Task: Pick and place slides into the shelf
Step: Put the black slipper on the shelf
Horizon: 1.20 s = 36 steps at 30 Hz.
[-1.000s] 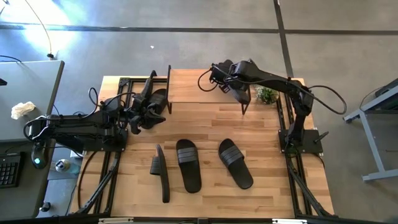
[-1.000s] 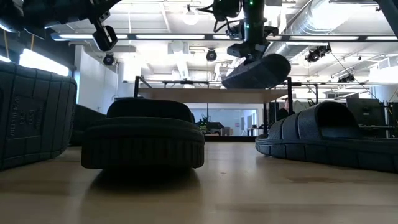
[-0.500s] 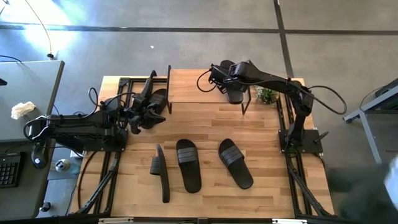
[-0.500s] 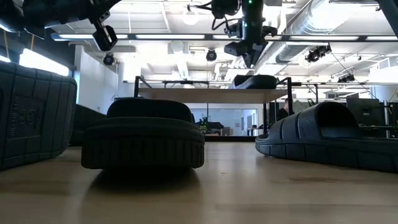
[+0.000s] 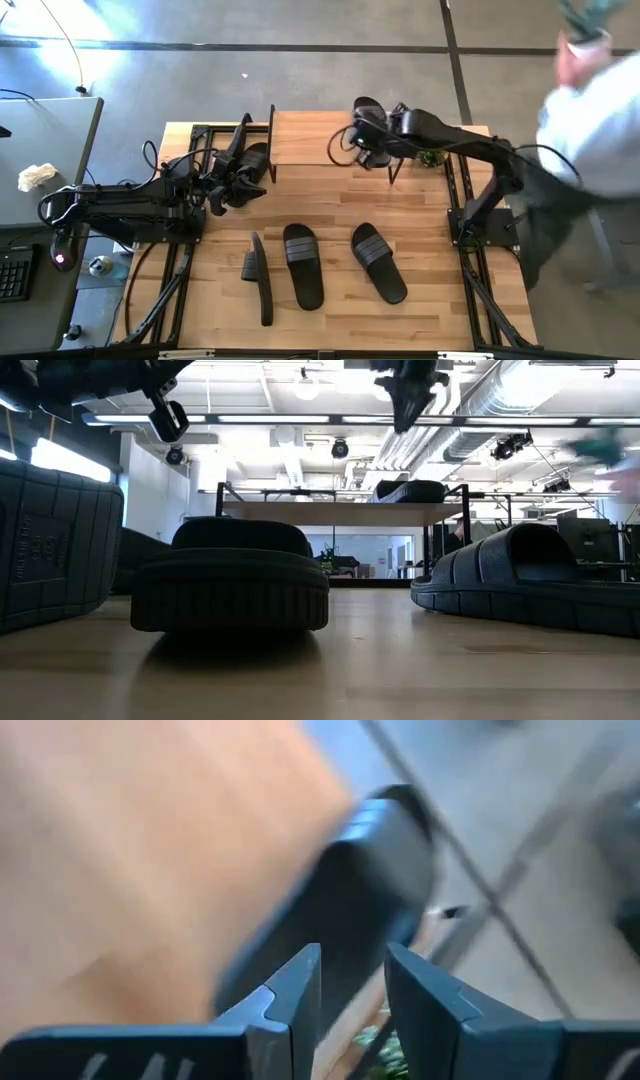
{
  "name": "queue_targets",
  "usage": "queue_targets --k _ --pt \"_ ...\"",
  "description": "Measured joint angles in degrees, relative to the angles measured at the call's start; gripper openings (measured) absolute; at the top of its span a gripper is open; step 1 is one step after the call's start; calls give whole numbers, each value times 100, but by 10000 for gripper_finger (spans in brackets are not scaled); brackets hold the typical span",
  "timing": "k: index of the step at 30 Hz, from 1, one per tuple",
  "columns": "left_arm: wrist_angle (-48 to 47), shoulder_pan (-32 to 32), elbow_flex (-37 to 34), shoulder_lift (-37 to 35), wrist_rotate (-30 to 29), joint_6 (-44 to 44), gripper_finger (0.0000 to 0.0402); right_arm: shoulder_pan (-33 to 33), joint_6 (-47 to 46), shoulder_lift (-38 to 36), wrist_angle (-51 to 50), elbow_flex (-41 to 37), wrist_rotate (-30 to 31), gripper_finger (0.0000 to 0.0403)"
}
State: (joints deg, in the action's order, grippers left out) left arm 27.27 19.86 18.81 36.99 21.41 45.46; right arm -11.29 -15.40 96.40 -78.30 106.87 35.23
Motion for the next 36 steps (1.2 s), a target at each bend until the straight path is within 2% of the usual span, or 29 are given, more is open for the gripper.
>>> queue_targets --k 4,7,9,12,21,25,31,36 --pt "0 -1 0 1 0 1 1 383 265 -466 -97 2 -1656 106" --pt "0 -2 0 2 0 1 1 676 6 -780 -121 2 -3021 106" --pt "0 0 0 2 -2 1 1 895 -396 -969 -122 2 -3591 106" --pt "0 -2 0 0 -2 1 1 1286 -927 -1207 -124 4 -3894 106" --pt "1 0 0 2 -2 1 1 2749 -2321 -1425 -119 7 -3764 106" --pt "2 -1 0 1 -2 4 1 3427 -2525 -1220 -255 7 -3281 106" --pt "2 0 0 2 50 14 1 4328 -2512 -604 -1232 0 -2333 106" --pt "2 -2 0 2 152 -3 1 4823 -1949 -144 -824 -527 -1368 106"
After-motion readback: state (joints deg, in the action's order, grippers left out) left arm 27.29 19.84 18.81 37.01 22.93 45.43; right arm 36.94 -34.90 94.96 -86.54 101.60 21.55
